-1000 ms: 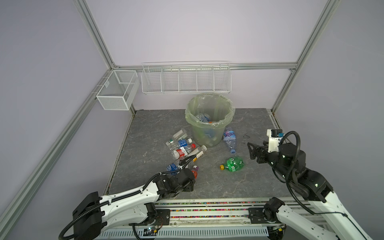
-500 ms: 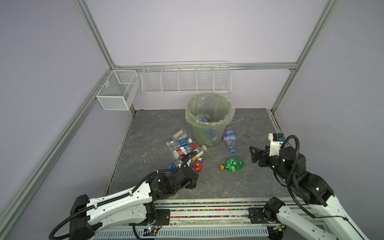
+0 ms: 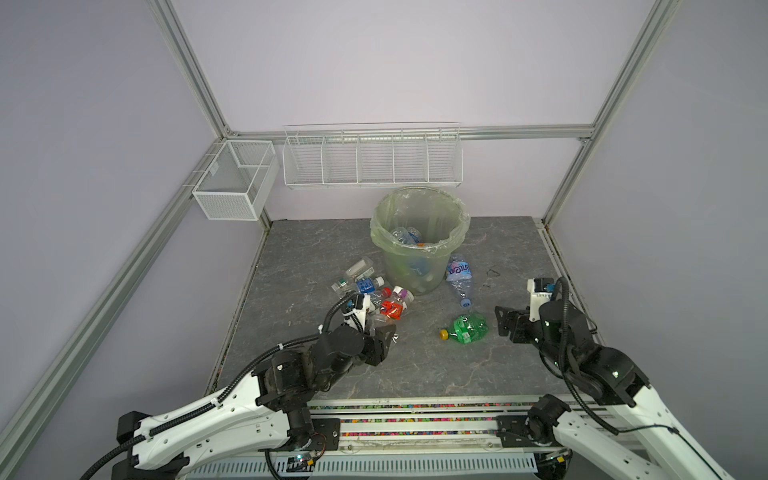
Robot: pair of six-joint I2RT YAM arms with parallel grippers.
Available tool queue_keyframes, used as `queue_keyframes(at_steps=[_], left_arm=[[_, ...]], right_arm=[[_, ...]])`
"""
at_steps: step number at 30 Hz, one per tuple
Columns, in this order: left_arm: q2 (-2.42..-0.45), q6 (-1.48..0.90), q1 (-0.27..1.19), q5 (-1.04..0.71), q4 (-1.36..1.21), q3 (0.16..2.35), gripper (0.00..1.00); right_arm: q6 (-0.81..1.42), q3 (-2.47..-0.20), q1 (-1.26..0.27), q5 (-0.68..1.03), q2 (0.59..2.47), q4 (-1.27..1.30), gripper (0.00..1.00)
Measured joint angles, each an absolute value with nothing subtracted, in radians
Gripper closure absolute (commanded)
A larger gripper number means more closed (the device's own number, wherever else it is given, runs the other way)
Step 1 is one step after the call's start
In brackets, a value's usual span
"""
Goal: Throw the plastic bottles in the bin
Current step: 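Close the left gripper around the red-labelled purple-capped bottle and lift, then carry the red-labelled bottle with the left gripper up over the bin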
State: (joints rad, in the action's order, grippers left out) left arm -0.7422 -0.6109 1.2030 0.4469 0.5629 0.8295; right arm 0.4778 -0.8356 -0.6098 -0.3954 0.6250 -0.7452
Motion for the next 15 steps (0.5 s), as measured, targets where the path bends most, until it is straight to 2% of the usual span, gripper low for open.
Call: queue_keyframes(at_steps=[15], left_arm=[[-0.746, -0.35, 1.203, 0.532, 0.417, 0.973, 0.66]], right_arm=[[0.524, -0.76, -0.61, -0.366, 0.567, -0.767, 0.11]])
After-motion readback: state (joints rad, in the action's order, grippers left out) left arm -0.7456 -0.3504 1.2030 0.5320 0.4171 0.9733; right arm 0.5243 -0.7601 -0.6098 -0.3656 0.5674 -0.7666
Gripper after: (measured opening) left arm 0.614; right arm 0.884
